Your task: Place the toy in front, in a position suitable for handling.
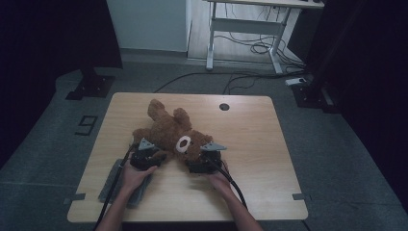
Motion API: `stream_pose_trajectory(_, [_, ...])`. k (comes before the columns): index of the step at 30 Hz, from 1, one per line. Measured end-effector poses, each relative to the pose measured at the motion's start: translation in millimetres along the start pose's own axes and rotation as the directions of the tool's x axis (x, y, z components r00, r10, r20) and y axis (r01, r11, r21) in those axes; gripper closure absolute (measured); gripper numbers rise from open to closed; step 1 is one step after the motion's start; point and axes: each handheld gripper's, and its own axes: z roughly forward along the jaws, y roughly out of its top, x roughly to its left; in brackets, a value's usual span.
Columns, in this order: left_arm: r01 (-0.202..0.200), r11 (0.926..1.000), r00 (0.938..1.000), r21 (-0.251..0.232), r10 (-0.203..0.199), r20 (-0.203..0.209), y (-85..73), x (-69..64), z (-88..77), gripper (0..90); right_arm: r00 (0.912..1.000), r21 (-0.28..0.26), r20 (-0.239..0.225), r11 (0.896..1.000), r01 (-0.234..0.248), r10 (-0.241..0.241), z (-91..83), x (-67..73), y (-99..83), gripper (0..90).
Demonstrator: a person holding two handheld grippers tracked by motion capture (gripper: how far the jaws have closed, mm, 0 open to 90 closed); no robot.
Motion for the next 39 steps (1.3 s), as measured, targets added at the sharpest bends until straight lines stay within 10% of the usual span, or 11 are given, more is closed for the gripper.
stream_pose_trajectory(3, [0.008,0.9999,0.9999,-0.012,-0.009,-0.013,1.5,1.0,0.6,71.8,1.0000,-0.024,0.002,1.000,0.002,-0.002,-0.8,-1.1,1.1,39.5])
stream_pose_trajectory(9, [-0.023,0.9963,0.9991,-0.083,0.020,-0.038,16.9,-8.6,-9.7,79.2,0.9995,-0.085,0.022,0.996,-0.020,0.022,-4.7,-6.9,0.7,54.4])
stream_pose_trajectory(29, [-0.140,0.9707,0.9851,-0.196,0.156,0.072,61.2,-97.4,-33.9,82.3,0.9976,-0.289,0.014,0.955,-0.061,0.068,-89.4,-54.9,-10.3,61.8])
stream_pose_trajectory(39, [-0.149,0.9762,0.9779,-0.157,0.169,0.123,51.2,-119.1,-12.2,82.2,0.9979,-0.236,-0.002,0.970,-0.064,0.065,-101.1,-83.1,-27.6,60.4])
